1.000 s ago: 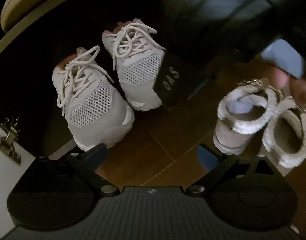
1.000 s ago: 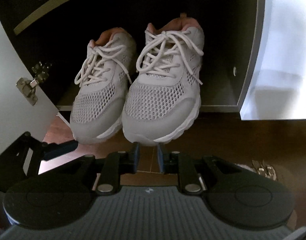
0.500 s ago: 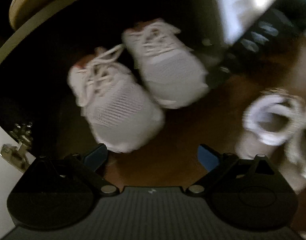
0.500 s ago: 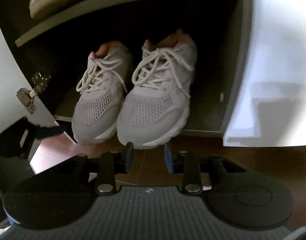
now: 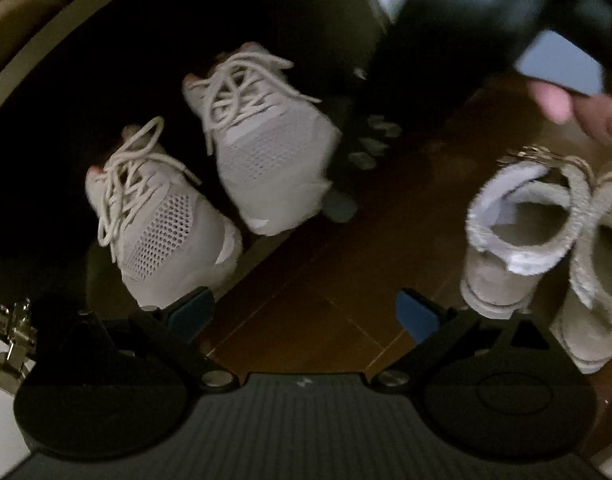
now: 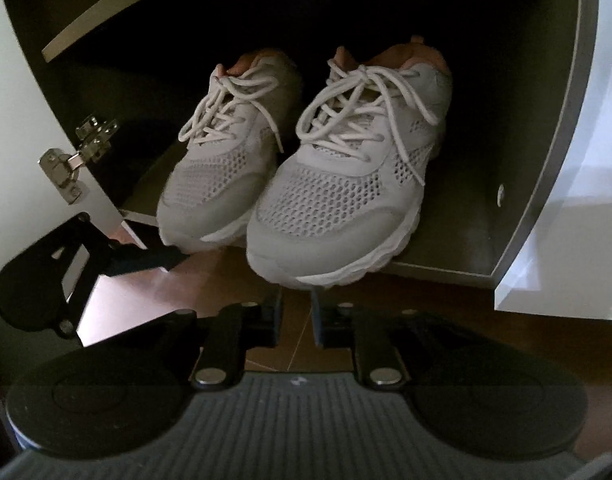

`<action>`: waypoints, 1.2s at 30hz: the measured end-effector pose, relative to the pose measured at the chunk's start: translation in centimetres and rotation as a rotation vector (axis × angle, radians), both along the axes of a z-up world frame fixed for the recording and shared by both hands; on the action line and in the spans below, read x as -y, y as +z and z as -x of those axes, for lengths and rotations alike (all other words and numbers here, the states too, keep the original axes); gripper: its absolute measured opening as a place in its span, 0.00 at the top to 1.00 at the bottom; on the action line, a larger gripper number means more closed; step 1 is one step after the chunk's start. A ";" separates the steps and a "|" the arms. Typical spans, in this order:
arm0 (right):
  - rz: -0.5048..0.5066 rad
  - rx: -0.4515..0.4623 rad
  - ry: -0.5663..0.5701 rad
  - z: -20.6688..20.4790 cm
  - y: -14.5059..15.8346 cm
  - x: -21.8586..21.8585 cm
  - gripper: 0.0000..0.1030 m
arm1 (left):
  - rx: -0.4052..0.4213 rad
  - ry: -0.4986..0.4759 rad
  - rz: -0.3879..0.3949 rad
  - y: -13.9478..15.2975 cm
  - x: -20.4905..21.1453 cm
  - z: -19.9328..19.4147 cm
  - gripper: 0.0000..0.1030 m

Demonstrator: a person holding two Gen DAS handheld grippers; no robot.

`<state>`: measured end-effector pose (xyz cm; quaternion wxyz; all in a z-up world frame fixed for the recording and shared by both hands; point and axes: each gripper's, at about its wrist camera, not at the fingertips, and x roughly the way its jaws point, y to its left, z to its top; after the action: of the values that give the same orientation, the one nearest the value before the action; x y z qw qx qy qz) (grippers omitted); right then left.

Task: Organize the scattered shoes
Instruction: 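Push the sneakers deeper onto the shelf with the right gripper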

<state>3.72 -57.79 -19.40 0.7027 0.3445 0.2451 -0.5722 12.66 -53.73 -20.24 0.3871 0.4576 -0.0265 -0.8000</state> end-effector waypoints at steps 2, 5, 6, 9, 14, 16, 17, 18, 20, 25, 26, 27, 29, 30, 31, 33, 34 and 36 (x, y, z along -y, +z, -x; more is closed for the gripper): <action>-0.002 0.003 -0.005 0.2 -0.2 0.4 0.88 | 0.009 0.018 0.005 -0.2 0.7 -0.3 0.04; -0.008 -0.023 -0.036 0.5 -0.3 0.9 0.88 | 0.024 0.031 0.018 -0.7 1.3 -0.2 0.04; -0.012 -0.032 -0.049 0.7 -0.4 1.0 0.88 | 0.024 0.034 0.011 -0.6 1.4 -0.1 0.04; 0.019 -0.065 -0.081 1.4 1.0 -0.1 0.88 | -0.023 0.029 0.008 0.3 0.5 -0.6 0.04; 0.217 -0.246 -0.234 1.5 3.1 0.9 0.85 | -0.043 0.077 0.124 2.1 -0.3 -2.2 0.03; 0.241 -0.287 -0.289 1.4 2.7 2.9 0.95 | -0.034 0.149 0.176 2.4 1.6 -2.8 0.03; 0.244 -0.292 -0.303 1.4 2.3 3.9 0.93 | -0.031 0.160 0.177 2.4 2.4 -2.8 0.03; 0.249 -0.299 -0.301 1.2 1.8 4.6 0.90 | -0.025 0.155 0.167 2.2 3.2 -2.7 0.03; 0.244 -0.343 -0.312 0.9 0.8 5.9 0.86 | 0.014 0.117 0.157 1.3 4.1 -1.8 0.03; 0.263 -0.438 -0.293 0.2 -0.6 7.1 0.86 | 0.107 0.014 0.146 -1.1 4.3 0.3 0.03; 0.268 -0.455 -0.286 0.0 -0.7 7.2 0.86 | 0.121 0.013 0.159 -1.4 4.2 0.5 0.03; 0.273 -0.468 -0.279 -0.2 -0.9 7.3 0.86 | 0.133 0.013 0.171 -1.8 4.2 0.7 0.03; 0.281 -0.473 -0.267 -0.7 -1.0 7.9 0.86 | 0.131 0.014 0.171 -2.0 4.3 0.8 0.02; 0.285 -0.473 -0.261 -0.9 -1.1 8.1 0.86 | 0.127 0.018 0.170 -2.0 4.3 0.8 0.02; 0.290 -0.473 -0.251 -1.1 -1.2 8.3 0.87 | 0.125 0.021 0.169 -2.0 4.4 0.8 0.01; 0.308 -0.482 -0.235 -1.5 -1.5 8.7 0.88 | 0.123 0.024 0.168 -2.1 4.5 0.7 0.01; 0.314 -0.483 -0.232 -1.5 -1.6 8.8 0.88 | 0.119 0.023 0.168 -2.1 4.5 0.6 0.01; 0.331 -0.485 -0.222 -1.4 -1.9 8.8 0.88 | 0.119 0.023 0.170 -2.2 4.5 0.5 0.01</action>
<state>5.09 -66.55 -21.27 0.6036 0.1037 0.2697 -0.7431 12.15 -58.24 -22.45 0.4315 0.4700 -0.1121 -0.7618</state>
